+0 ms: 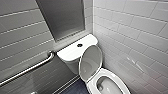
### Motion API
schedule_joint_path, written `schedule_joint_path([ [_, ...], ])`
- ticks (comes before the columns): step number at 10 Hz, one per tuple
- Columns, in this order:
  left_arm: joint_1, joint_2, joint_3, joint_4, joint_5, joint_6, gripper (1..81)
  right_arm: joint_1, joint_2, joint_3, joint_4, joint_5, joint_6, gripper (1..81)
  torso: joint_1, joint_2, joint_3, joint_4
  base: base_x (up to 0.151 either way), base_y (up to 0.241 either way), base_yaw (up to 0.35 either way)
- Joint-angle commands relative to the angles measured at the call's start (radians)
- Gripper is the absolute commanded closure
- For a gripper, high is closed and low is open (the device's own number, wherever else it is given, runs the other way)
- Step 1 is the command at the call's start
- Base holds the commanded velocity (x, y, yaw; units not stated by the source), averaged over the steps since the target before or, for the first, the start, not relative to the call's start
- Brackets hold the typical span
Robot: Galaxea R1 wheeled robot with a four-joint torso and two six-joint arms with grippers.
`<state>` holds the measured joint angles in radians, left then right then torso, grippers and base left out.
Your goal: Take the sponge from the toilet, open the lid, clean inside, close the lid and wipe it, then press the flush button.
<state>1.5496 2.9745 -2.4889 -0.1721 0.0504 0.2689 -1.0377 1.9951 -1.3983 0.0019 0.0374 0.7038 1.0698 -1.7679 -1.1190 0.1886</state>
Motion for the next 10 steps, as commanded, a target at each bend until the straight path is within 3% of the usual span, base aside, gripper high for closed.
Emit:
schedule_joint_path([
  [1,-0.028,-0.032,0.111,-0.007,0.046,-0.002,1.0,-0.057,0.027,-0.084,-0.072,-0.05,-0.032,81.1,0.0,0.0,0.0,0.0,0.0,0.0,0.0],
  [4,-0.079,-0.167,0.297,-0.009,0.049,-0.004,1.0,-0.183,0.089,-0.235,-0.255,-0.039,-0.058,81.1,0.0,0.0,0.0,0.0,0.0,0.0,0.0],
  [6,-0.105,-0.23,0.364,-0.009,0.046,-0.005,1.0,-0.241,0.112,-0.275,-0.305,0.005,-0.06,81.1,0.0,0.0,0.0,0.0,0.0,0.0,0.0],
  [7,-0.116,-0.242,0.372,-0.01,0.046,-0.005,1.0,-0.256,0.116,-0.28,-0.324,0.022,-0.06,81.1,-0.064,0.1,0.0,0.0,0.0,0.0,0.0],
  [8,-0.127,-0.248,0.372,-0.01,0.049,-0.007,1.0,-0.276,0.119,-0.283,-0.336,0.045,-0.06,81.1,-0.065,0.102,0.0,0.0,0.0,0.0,0.0],
  [9,-0.137,-0.254,0.375,-0.01,0.052,-0.01,1.0,-0.284,0.121,-0.283,-0.338,0.056,-0.061,81.1,-0.073,0.114,0.0,-0.069,0.0,0.0,0.0],
  [10,-0.147,-0.261,0.383,-0.01,0.054,-0.01,1.0,-0.287,0.125,-0.287,-0.341,0.058,-0.061,81.1,-0.089,0.137,0.037,-0.09,0.0,0.0,0.0],
])
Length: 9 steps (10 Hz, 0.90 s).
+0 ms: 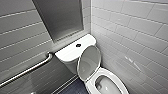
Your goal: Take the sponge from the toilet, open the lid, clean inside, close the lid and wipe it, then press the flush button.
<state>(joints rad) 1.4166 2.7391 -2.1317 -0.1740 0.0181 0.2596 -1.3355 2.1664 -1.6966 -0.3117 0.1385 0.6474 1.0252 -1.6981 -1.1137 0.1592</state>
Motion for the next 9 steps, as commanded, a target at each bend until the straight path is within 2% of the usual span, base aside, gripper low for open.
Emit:
schedule_joint_path([
  [1,-0.023,-0.038,0.042,-0.009,0.086,0.0,1.0,0.009,-0.038,0.003,-0.029,-0.043,-0.003,81.1,-0.064,0.099,0.036,-0.082,0.0,0.0,0.0],
  [3,-0.041,-0.067,0.076,-0.01,0.088,-0.002,1.0,0.003,-0.031,-0.006,-0.029,-0.04,-0.003,81.1,-0.11,0.172,0.069,-0.141,0.0,0.0,0.0],
  [4,-0.055,-0.082,0.091,-0.01,0.086,-0.002,1.0,-0.006,-0.027,-0.01,-0.029,-0.024,-0.003,81.1,-0.07,0.109,0.036,-0.086,0.0,0.0,0.0],
  [5,-0.075,-0.093,0.096,-0.01,0.086,-0.002,1.0,-0.015,-0.014,-0.029,-0.038,-0.007,-0.005,81.1,-0.09,0.141,0.043,-0.113,0.0,0.0,0.0],
  [6,-0.112,-0.105,0.101,-0.018,0.088,-0.006,1.0,-0.031,0.011,-0.059,-0.046,0.001,-0.003,81.1,-0.097,0.151,0.047,-0.128,0.0,0.0,0.0],
  [8,-0.198,-0.14,0.139,-0.041,0.089,-0.043,1.0,-0.066,0.063,-0.13,-0.056,0.004,-0.003,81.1,-0.104,0.162,0.118,-0.133,0.0,0.0,0.0],
  [9,-0.239,-0.156,0.156,-0.05,0.091,-0.059,1.0,-0.087,0.089,-0.161,-0.066,0.03,-0.003,81.1,-0.104,0.161,0.105,-0.133,0.0,0.0,0.0],
])
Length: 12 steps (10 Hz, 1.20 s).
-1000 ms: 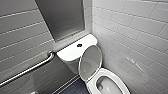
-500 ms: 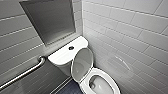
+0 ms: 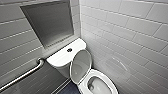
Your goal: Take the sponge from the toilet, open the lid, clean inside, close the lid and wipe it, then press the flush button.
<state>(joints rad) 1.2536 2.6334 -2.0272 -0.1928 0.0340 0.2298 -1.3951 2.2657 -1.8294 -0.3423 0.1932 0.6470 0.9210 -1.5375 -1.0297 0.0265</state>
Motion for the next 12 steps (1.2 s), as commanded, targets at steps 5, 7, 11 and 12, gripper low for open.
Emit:
schedule_joint_path([
  [5,-0.262,-0.108,0.099,-0.108,0.162,-0.038,1.0,-0.094,0.071,-0.109,-0.06,0.029,-0.001,81.1,-0.002,0.0,0.014,0.0,0.0,0.0,0.0],
  [7,-0.332,-0.116,0.097,-0.138,0.184,-0.038,1.0,-0.105,0.088,-0.112,-0.061,0.038,-0.001,81.1,-0.002,0.0,0.014,0.0,0.0,0.0,0.0],
  [11,-0.484,-0.156,0.157,-0.276,0.184,-0.046,1.0,-0.149,0.122,-0.145,-0.058,0.127,0.0,81.1,-0.002,0.0,0.014,0.0,0.0,0.0,0.0],
  [12,-0.522,-0.157,0.157,-0.326,0.187,-0.049,1.0,-0.16,0.126,-0.154,-0.06,0.149,0.0,81.1,-0.002,0.0,0.014,0.0,0.0,0.0,0.0],
])
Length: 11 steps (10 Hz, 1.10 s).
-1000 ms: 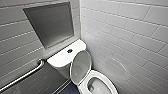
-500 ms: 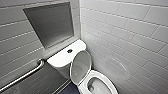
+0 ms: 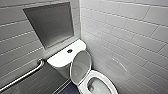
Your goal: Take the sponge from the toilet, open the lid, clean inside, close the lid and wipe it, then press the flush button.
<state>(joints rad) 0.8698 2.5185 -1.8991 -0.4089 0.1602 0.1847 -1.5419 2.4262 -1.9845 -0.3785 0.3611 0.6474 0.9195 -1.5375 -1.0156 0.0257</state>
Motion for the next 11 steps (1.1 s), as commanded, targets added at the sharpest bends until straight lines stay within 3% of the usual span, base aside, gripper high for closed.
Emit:
schedule_joint_path([
  [1,-0.18,-0.042,0.029,-0.14,0.085,-0.005,1.0,-0.027,-0.028,-0.006,-0.022,0.01,0.003,81.1,0.0,0.0,0.0,0.0,0.0,0.0,0.0],
  [6,-0.323,-0.082,0.025,-0.366,0.081,-0.05,1.0,-0.036,0.01,-0.06,-0.023,0.024,0.006,81.1,0.0,0.0,0.0,0.0,0.0,0.0,0.0],
  [9,-0.364,-0.13,0.017,-0.438,0.076,-0.062,1.0,-0.039,0.009,-0.06,-0.023,0.025,0.008,81.1,0.0,0.0,0.0,0.0,0.0,0.0,0.0],
  [11,-0.38,-0.144,0.015,-0.488,0.032,-0.062,1.0,-0.041,0.012,-0.059,-0.025,0.024,0.006,81.1,0.0,0.0,0.0,0.0,0.0,0.0,0.0],
])
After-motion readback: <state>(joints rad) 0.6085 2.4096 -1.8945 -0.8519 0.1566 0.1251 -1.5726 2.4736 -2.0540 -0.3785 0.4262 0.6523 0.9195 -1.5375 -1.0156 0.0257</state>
